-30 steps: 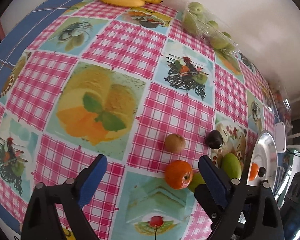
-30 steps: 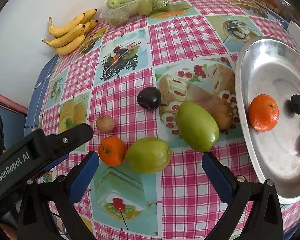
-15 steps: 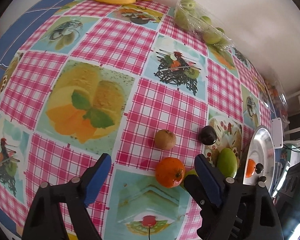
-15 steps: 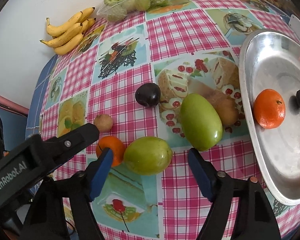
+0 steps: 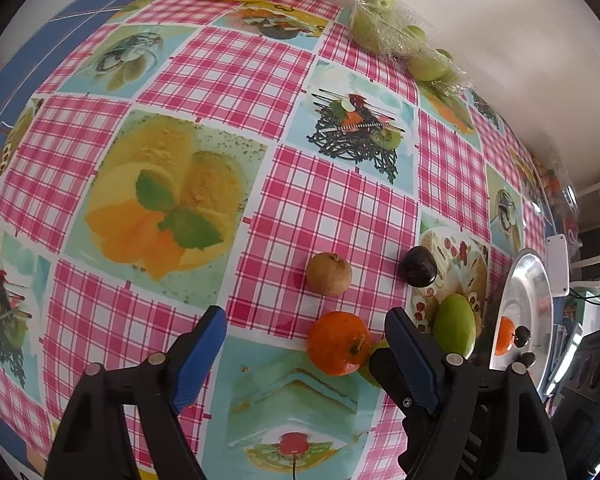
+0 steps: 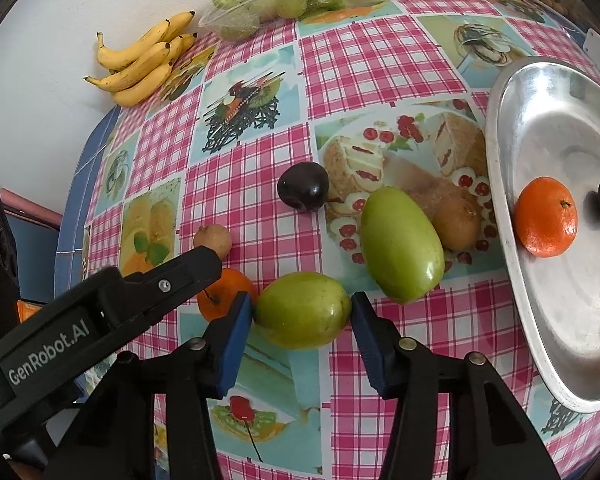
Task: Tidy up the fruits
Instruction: 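Close the right gripper on the green apple while the left gripper grasps the tangerine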
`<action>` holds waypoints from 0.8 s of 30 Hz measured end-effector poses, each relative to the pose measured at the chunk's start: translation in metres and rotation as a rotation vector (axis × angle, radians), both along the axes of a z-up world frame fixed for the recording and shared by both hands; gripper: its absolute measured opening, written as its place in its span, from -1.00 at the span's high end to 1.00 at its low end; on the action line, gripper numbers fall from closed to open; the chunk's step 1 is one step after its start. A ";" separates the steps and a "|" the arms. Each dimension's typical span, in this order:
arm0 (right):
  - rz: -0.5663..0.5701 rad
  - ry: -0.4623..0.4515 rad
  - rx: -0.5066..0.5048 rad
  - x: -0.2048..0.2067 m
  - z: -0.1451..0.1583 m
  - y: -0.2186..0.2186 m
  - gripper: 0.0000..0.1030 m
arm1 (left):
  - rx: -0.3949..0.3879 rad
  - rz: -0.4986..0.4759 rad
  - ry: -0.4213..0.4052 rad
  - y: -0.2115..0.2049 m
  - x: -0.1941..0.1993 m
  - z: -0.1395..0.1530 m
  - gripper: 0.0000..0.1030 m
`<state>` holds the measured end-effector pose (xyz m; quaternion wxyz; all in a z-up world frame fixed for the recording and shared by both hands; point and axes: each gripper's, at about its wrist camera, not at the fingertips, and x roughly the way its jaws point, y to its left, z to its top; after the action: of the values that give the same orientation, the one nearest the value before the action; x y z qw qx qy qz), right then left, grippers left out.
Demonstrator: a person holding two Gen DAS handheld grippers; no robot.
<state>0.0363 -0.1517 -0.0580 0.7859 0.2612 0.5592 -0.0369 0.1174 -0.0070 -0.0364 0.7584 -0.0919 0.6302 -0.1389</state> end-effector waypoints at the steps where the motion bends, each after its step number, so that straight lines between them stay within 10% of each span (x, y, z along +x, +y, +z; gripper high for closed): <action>1: -0.001 0.000 0.002 0.000 0.000 0.000 -0.01 | 0.001 0.000 0.001 -0.001 0.000 -0.001 -0.62; 24: -0.018 0.018 -0.009 -0.008 0.000 -0.016 -0.01 | -0.006 -0.025 0.001 -0.009 -0.003 -0.008 -0.14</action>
<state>0.0279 -0.1673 -0.0579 0.7817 0.2622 0.5637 -0.0487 0.1144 -0.0164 -0.0442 0.7560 -0.0864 0.6312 -0.1502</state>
